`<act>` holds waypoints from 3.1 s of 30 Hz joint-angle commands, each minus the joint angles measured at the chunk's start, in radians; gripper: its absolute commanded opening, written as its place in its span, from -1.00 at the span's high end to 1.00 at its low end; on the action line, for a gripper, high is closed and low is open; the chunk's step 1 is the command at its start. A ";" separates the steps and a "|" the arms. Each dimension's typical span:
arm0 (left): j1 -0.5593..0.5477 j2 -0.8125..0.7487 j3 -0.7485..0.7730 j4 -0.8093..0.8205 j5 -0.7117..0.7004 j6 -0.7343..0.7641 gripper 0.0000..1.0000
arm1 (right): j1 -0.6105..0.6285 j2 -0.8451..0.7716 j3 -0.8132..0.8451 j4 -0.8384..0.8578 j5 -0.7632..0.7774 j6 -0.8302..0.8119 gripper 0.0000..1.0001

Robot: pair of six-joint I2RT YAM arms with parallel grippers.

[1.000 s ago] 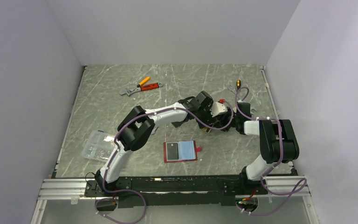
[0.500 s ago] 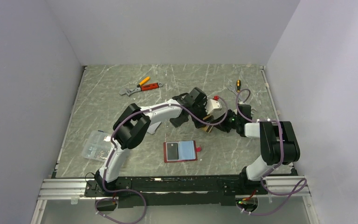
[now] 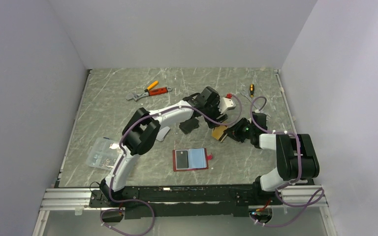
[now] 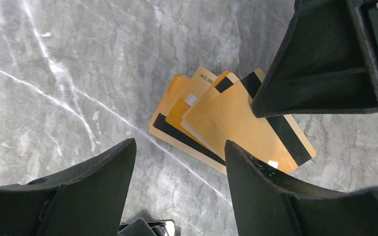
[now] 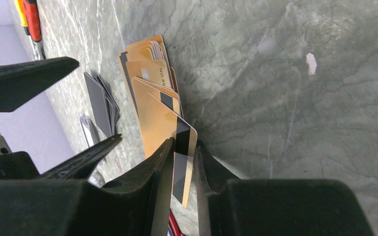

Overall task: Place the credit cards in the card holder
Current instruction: Pick up the credit card from the center of the board.

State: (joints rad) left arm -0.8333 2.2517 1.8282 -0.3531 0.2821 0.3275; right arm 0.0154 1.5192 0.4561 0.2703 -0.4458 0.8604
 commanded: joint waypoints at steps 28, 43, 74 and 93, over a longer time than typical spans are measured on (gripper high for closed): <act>-0.032 0.051 0.017 -0.026 -0.086 0.063 -0.34 | -0.002 -0.181 -0.126 -0.228 0.118 0.024 0.89; 0.067 -0.165 0.053 -0.179 0.055 -0.030 -0.59 | -0.002 -0.388 -0.083 -0.160 -0.052 -0.033 1.00; 0.361 -0.716 -0.618 0.235 1.073 -0.710 -0.61 | 0.354 -0.371 0.301 0.020 -0.320 -0.063 1.00; 0.397 -0.780 -0.599 0.089 0.986 -0.545 -0.39 | 0.368 -0.430 0.364 -0.160 -0.282 -0.148 1.00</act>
State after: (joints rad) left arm -0.4473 1.5372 1.2106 -0.2707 1.2690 -0.2565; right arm 0.3832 1.1198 0.7700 0.1410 -0.7364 0.7536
